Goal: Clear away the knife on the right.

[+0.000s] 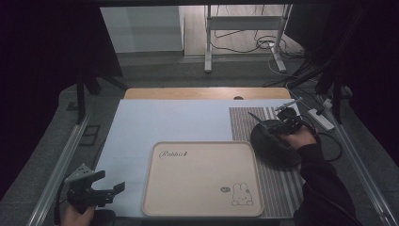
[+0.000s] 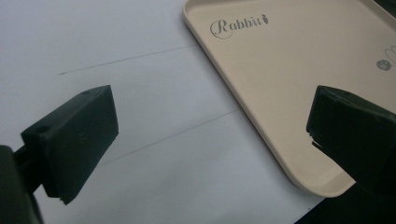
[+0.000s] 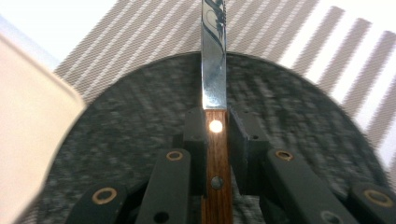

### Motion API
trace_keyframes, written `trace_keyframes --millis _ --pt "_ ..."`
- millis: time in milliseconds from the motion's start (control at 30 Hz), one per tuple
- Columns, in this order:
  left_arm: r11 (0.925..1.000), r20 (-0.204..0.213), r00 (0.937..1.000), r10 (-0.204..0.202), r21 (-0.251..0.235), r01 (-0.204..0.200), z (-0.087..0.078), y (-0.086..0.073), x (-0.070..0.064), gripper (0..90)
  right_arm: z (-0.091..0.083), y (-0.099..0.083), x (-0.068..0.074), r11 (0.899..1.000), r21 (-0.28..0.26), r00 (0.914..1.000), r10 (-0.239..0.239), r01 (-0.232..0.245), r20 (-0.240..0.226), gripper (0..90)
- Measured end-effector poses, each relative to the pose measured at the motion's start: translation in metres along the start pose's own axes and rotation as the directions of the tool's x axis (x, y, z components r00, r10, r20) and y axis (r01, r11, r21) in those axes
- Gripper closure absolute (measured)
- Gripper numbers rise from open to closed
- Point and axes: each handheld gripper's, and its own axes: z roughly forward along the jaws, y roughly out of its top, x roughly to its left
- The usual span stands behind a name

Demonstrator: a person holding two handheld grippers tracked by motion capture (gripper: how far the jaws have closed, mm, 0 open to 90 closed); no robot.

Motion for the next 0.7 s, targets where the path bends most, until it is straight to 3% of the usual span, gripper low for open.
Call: trace_keyframes --millis 233,567,600,667,700 --pt "1.0 0.0 1.0 0.001 0.0 -0.001 0.0 0.0 0.0 2.1 0.003 -0.003 0.029 0.999 0.001 0.9986 -0.042 0.042 -0.031 77.6" --pt "1.0 -0.002 1.0 0.001 0.001 -0.001 0.0 0.0 0.0 2.1 0.001 -0.013 0.079 0.993 -0.016 0.9891 -0.115 0.115 -0.091 77.6" --pt "1.0 -0.002 1.0 0.001 0.001 -0.001 0.0 0.0 0.0 2.1 0.001 -0.013 0.079 0.993 -0.016 0.9891 -0.115 0.115 -0.091 77.6" --pt "1.0 -0.002 1.0 0.001 0.001 -0.001 0.0 0.0 0.0 2.1 0.0 -0.018 0.094 0.992 -0.019 0.9859 -0.129 0.128 -0.107 77.6" --pt "1.0 -0.003 1.0 0.001 0.001 -0.001 0.0 0.0 0.0 2.1 0.0 -0.018 0.094 0.992 -0.019 0.9859 -0.129 0.128 -0.107 77.6"
